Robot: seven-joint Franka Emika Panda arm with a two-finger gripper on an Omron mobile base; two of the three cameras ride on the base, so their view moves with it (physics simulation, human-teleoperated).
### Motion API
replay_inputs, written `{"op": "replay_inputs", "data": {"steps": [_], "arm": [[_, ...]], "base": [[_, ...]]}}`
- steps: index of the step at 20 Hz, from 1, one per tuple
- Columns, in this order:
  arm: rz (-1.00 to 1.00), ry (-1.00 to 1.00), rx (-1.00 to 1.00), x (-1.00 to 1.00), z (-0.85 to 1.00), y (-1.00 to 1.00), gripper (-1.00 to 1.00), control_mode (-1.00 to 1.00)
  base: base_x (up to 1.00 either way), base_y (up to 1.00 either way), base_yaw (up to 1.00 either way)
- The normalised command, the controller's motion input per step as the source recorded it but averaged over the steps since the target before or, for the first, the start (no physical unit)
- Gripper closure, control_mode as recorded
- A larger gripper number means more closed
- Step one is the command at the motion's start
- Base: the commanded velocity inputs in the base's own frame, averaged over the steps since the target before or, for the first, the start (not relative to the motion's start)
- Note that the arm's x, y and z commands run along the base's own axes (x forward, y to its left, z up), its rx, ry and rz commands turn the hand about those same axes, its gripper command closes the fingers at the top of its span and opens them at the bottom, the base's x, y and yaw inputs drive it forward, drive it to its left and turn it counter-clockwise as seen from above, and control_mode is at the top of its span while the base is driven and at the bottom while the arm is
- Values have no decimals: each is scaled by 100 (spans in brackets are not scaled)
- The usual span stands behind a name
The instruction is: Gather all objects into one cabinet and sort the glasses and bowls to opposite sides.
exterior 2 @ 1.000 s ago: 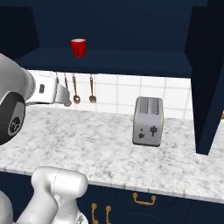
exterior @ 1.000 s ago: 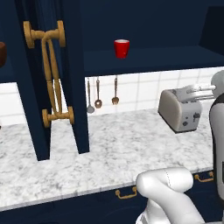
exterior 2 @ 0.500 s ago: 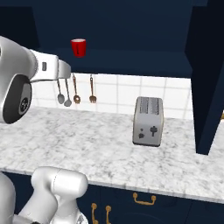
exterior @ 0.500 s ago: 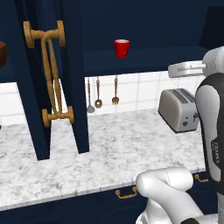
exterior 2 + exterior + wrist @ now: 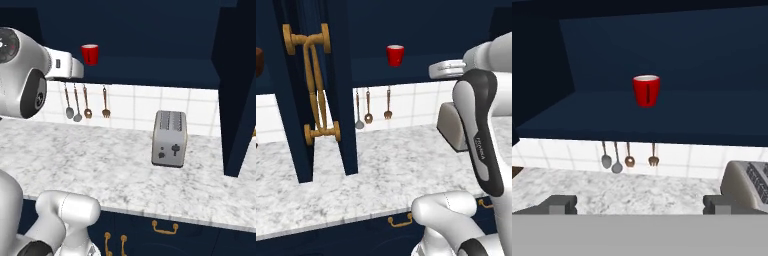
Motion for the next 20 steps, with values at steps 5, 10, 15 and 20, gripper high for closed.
{"op": "replay_inputs", "data": {"steps": [5,10,15,20], "arm": [[2,0,0,45,-5,3,-100,-100],[2,0,0,48,0,0,-100,-100],[1,0,0,55,0,0,-100,-100],[0,0,0,60,0,0,-100,-100]], "base": [[0,0,0],[0,0,0],[0,0,0],[0,0,0]]}}
